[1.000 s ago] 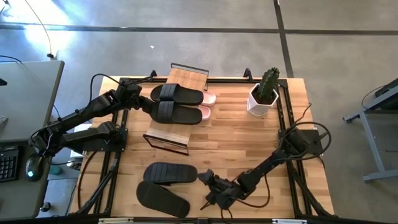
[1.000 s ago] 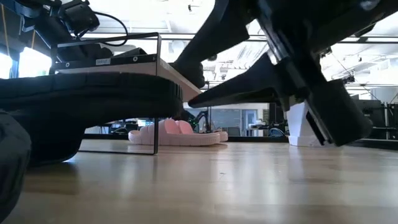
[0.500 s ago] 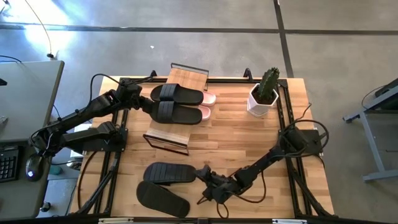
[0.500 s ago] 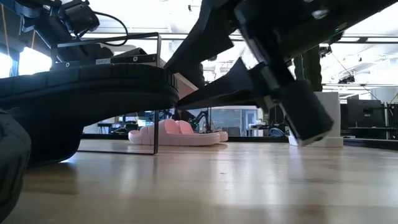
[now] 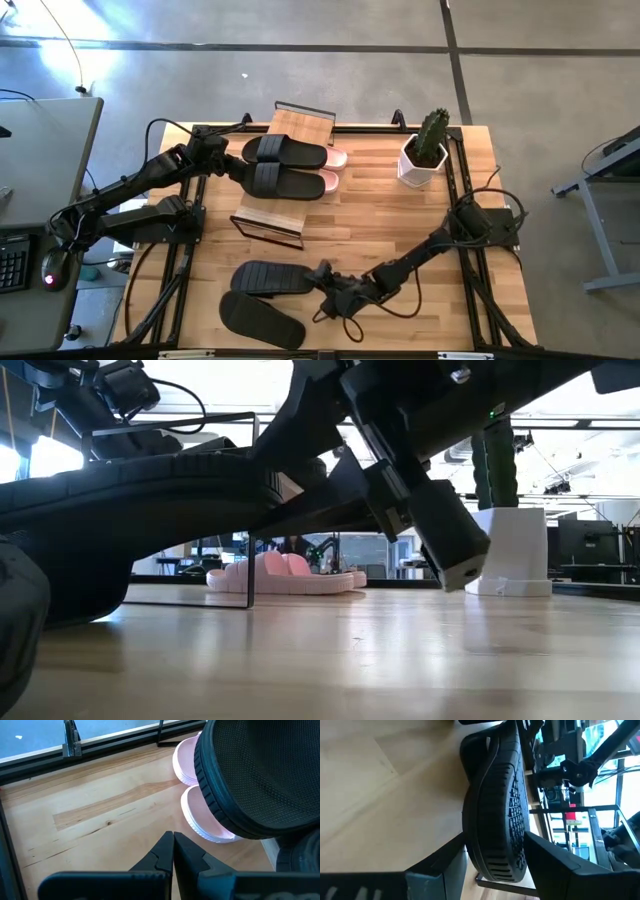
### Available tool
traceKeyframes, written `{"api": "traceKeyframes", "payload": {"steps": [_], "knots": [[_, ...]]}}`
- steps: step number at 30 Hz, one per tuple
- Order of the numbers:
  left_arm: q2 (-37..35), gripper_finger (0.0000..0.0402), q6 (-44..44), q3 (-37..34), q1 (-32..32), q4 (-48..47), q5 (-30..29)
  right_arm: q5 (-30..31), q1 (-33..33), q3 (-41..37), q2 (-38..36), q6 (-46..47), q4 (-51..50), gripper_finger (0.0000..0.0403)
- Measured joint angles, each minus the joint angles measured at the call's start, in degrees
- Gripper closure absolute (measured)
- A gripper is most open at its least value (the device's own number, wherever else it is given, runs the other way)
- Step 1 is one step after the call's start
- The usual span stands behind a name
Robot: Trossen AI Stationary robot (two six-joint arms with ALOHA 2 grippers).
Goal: Pick and place slides into the shelf
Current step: Put the black slides under the shelf
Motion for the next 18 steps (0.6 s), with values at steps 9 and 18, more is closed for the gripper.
{"api": "traceKeyframes", "payload": {"steps": [9,18], "knots": [[0.0,0.0401,0.0,0.0,0.0,0.0,0.0,-0.2,-0.9,0.0,0.0,2.6,1.3,0.0259],[0.0,0.0401,0.0,0.0,0.0,0.0,0.0,2.4,-0.9,0.0,-0.1,4.7,1.9,0.0367]]}}
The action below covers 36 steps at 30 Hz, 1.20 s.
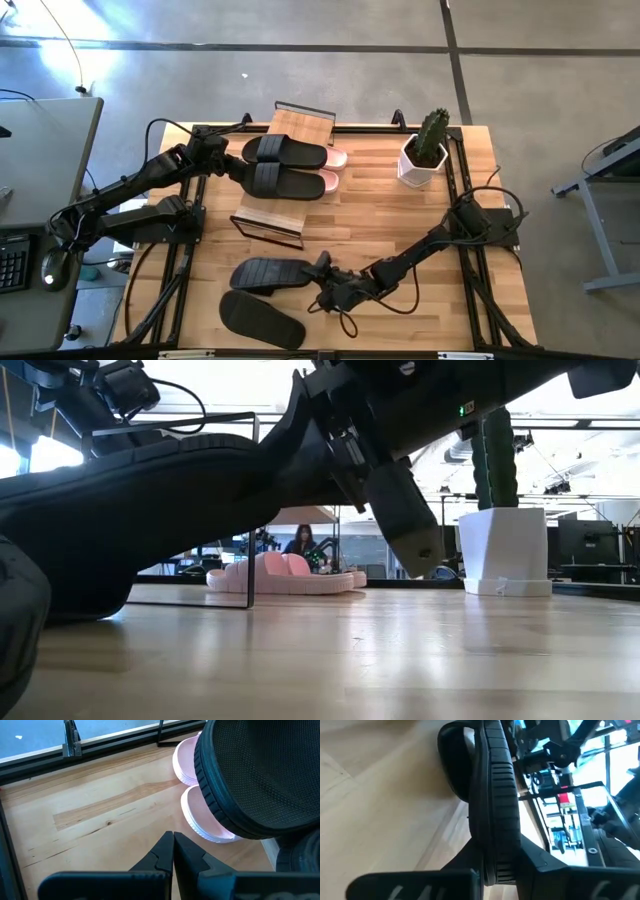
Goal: Pick and place slides into the shelf
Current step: Put the black slides under the shelf
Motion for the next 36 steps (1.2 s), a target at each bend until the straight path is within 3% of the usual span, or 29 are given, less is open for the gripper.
{"api": "traceKeyframes", "payload": {"steps": [7,21,29,36], "knots": [[0.0,0.0401,0.0,0.0,0.0,0.0,0.0,5.7,1.5,-0.1,-0.8,-6.5,7.6,0.0367],[0.0,0.0401,0.0,0.0,0.0,-0.1,0.0,12.5,1.7,-0.1,-10.0,-5.7,6.9,0.0367],[0.0,0.0401,0.0,0.0,0.0,-0.8,0.0,10.3,2.8,-0.1,-21.1,8.9,2.4,0.0367],[0.0,0.0401,0.1,0.0,0.0,-1.3,-0.1,3.9,2.8,0.0,-37.3,31.7,-11.4,0.0367]]}}
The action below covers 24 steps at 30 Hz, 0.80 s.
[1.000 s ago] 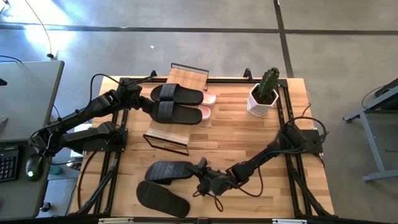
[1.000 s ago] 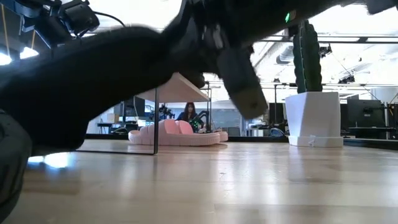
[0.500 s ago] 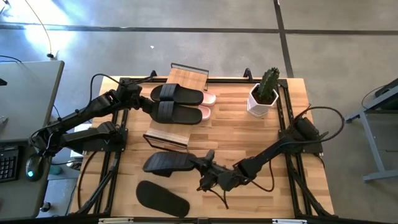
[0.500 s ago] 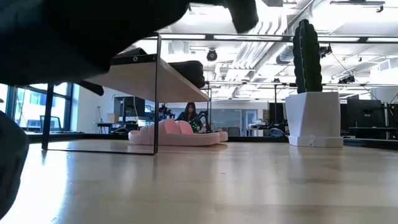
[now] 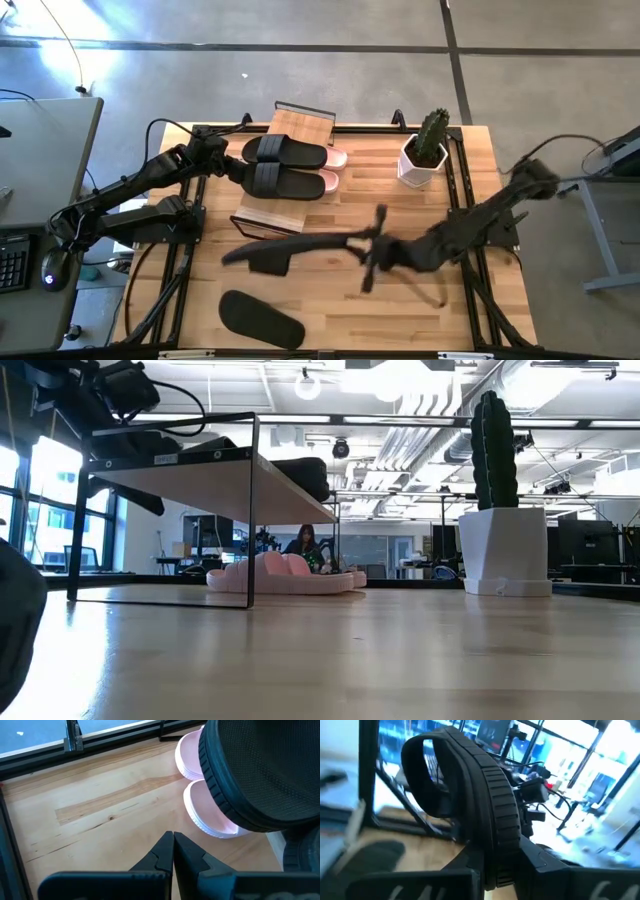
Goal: Pick and place slides into the shelf
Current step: Put the black slides under the shelf
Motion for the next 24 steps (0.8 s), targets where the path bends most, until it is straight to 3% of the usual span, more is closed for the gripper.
{"api": "traceKeyframes", "payload": {"steps": [5,9,16,20,24], "knots": [[0.0,0.0401,0.0,0.0,0.0,0.0,0.0,-0.4,0.0,0.0,-10.2,13.1,-7.4,0.0367],[0.0,0.0401,0.1,0.0,0.0,0.1,0.0,0.2,0.0,0.0,-17.8,30.2,-15.7,0.0367],[0.0,0.0401,0.1,0.0,0.0,0.1,0.0,-1.7,0.0,0.1,-29.3,66.1,-46.6,0.0369],[0.0,0.0401,0.1,0.0,0.0,0.1,0.0,-8.1,0.0,-0.6,-31.5,86.1,-62.2,0.0372],[0.0,0.0401,0.1,0.0,0.0,0.2,0.0,-17.3,0.0,-3.1,-31.1,100.3,-70.2,0.0372]]}}
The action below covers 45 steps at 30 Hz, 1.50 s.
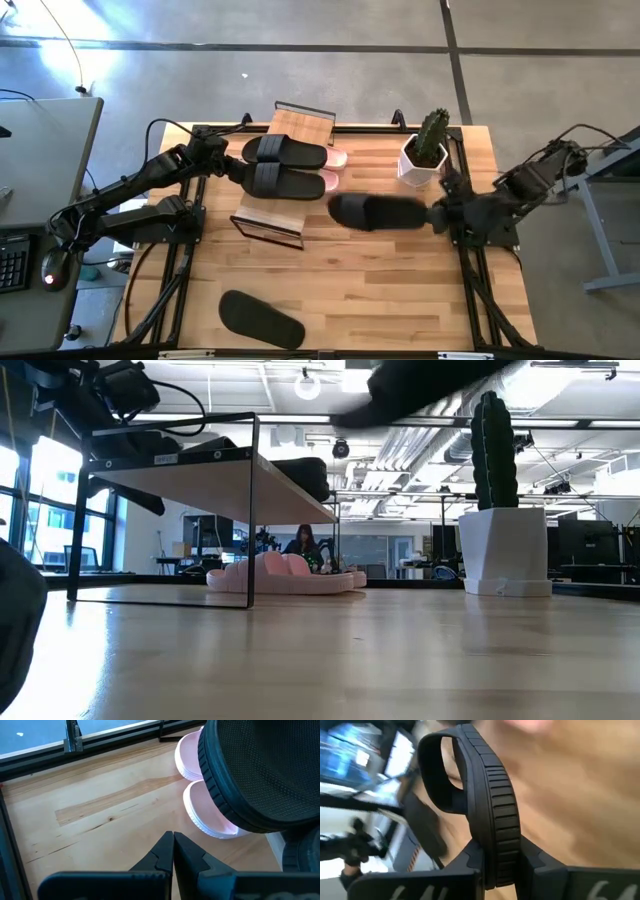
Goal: Pick and place slides into the shelf
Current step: Put the black slides under the shelf
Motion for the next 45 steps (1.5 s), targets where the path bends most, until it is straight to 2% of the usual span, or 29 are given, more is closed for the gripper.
{"api": "traceKeyframes", "payload": {"steps": [3,8,12,16,22,28,32,45], "knots": [[0.0,0.0401,0.0,0.0,0.0,0.1,0.0,-6.2,0.4,-3.3,-0.1,8.2,-2.4,0.0372],[0.0,0.0401,0.0,0.0,0.0,0.2,0.0,-13.2,1.3,-11.4,-1.3,18.8,-1.8,0.0372],[0.0,0.0401,0.0,0.0,0.0,0.1,0.3,-18.3,1.3,-21.5,-5.0,24.6,8.5,0.0372],[0.0,0.0401,0.0,0.0,0.0,0.1,0.6,-18.7,0.1,-32.8,-10.2,25.9,23.3,0.0372],[0.0,0.0401,0.0,0.0,0.0,0.1,0.6,-15.3,-2.5,-49.0,-14.8,30.6,40.4,0.0372],[0.0,0.0401,0.0,0.0,0.0,0.1,0.6,-7.0,-4.7,-60.4,-14.1,30.0,58.9,0.0372],[0.0,0.0401,0.0,0.0,0.0,0.0,0.6,-5.6,-6.2,-63.0,-11.7,28.7,64.3,0.0372],[0.0,0.0401,0.0,0.0,0.0,0.1,0.6,-11.8,-10.7,-63.0,1.3,21.9,77.0,0.0372]]}}
